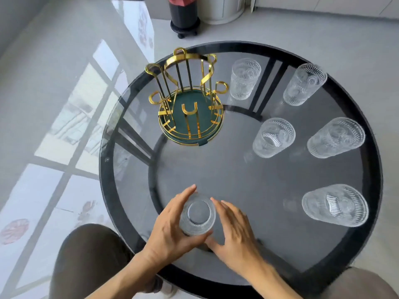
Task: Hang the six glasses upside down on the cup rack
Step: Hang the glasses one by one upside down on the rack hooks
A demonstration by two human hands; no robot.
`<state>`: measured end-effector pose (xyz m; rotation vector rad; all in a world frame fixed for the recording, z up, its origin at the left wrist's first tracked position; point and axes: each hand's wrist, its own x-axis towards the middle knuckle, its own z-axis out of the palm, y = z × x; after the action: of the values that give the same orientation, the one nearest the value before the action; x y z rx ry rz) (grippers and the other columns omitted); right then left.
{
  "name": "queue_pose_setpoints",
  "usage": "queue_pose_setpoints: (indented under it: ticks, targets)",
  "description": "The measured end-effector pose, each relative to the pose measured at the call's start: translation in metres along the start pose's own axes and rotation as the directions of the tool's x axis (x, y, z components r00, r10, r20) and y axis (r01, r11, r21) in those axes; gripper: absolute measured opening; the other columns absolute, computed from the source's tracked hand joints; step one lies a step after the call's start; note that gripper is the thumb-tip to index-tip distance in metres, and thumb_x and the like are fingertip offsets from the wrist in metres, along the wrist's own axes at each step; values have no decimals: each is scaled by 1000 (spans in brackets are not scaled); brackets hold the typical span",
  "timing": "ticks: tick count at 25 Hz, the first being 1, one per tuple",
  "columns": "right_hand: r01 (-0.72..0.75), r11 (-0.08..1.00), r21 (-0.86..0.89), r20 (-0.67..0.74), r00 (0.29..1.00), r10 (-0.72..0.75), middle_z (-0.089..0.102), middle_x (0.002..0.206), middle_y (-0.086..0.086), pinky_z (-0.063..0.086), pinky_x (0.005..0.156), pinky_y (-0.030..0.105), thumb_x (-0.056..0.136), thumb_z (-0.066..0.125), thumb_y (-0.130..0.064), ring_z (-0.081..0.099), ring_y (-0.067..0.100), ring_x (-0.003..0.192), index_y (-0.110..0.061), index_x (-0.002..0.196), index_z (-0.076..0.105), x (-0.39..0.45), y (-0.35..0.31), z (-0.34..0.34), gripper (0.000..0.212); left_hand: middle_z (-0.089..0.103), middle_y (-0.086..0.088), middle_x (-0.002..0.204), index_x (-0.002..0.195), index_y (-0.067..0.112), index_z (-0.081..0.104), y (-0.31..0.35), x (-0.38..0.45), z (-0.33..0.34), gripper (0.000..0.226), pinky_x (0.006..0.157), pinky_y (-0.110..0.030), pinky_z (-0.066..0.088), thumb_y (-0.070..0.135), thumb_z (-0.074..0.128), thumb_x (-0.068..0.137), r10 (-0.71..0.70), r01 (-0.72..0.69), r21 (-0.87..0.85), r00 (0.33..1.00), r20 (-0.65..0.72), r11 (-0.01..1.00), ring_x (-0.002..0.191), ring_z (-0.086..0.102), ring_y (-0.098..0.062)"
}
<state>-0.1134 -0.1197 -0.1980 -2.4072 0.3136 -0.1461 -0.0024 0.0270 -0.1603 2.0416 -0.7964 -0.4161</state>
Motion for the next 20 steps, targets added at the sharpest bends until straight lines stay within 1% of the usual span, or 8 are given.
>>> queue_pose_setpoints:
  ticks: [2, 4, 7, 9, 12, 14, 18, 20]
  targets:
    - [67, 995, -71, -141, 987, -77, 38, 147, 3, 23, 113, 35, 88, 54, -52, 32, 19, 138, -13, 147, 28, -16, 10, 28, 75, 61, 14, 133, 146, 38, 36, -18, -6, 13, 101, 102, -20, 43, 45, 89, 61, 17, -24, -84, 996, -88, 996, 122, 59, -7]
    - [95, 986, -140, -227, 966, -126, 31, 150, 4, 17, 116, 34, 90, 47, -54, 24, 17, 142, -13, 150, 20, -18, 17, 47, 78, 61, 13, 132, 145, 33, 37, -37, -5, 24, 101, 102, -23, 44, 41, 91, 61, 69, -93, -145, 984, -163, 985, 122, 60, -12]
    - [93, 958, -271, -230, 960, -158, 38, 147, 11, 17, 115, 34, 89, 47, -55, 27, 22, 139, -11, 150, 14, -22, 16, 51, 82, 62, 11, 129, 141, 27, 43, -50, -2, 34, 95, 100, -31, 47, 34, 93, 61, 129, -161, -194, 977, -170, 968, 122, 61, -16]
    - [50, 953, -298, -190, 975, -111, 44, 146, 13, 20, 115, 35, 85, 49, -57, 35, 26, 136, -13, 149, 15, -24, 13, 48, 84, 63, 19, 126, 134, 35, 46, -53, -3, 38, 86, 99, -31, 48, 38, 92, 61, 95, -120, -167, 983, -155, 979, 121, 60, -6]
    - [-18, 969, -246, -191, 981, -30, 40, 150, 5, 8, 112, 19, 81, 44, -67, 32, 22, 139, -24, 151, 7, -26, 6, 42, 90, 60, 34, 121, 124, 49, 47, -48, -9, 35, 78, 94, -16, 44, 46, 88, 58, 68, -88, -117, 984, -165, 989, 116, 56, 12]
    - [-16, 983, -181, -176, 984, -17, 34, 153, -3, -3, 106, 10, 79, 44, -69, 23, 16, 140, -32, 151, 6, -25, 8, 41, 89, 63, 32, 115, 120, 45, 51, -44, -12, 35, 72, 90, -14, 44, 45, 88, 58, 52, -72, -116, 984, -169, 991, 112, 57, 12]
    - [-7, 994, -111, -198, 980, -15, 35, 145, -18, 11, 105, 12, 72, 54, -68, 25, 8, 137, -41, 142, 28, -24, 7, 34, 80, 68, 22, 102, 108, 39, 56, -35, -24, 34, 62, 82, -17, 46, 49, 86, 55, 12, -50, -140, 965, -261, 989, 101, 61, 8]
    - [38, 994, -104, -195, 979, -58, 36, 138, -26, 6, 101, 6, 68, 58, -64, 29, 4, 137, -37, 131, 48, -23, 11, 32, 70, 66, 26, 95, 99, 42, 53, -30, -28, 36, 56, 75, -10, 43, 57, 83, 54, -28, -24, -157, 947, -320, 987, 94, 60, 10]
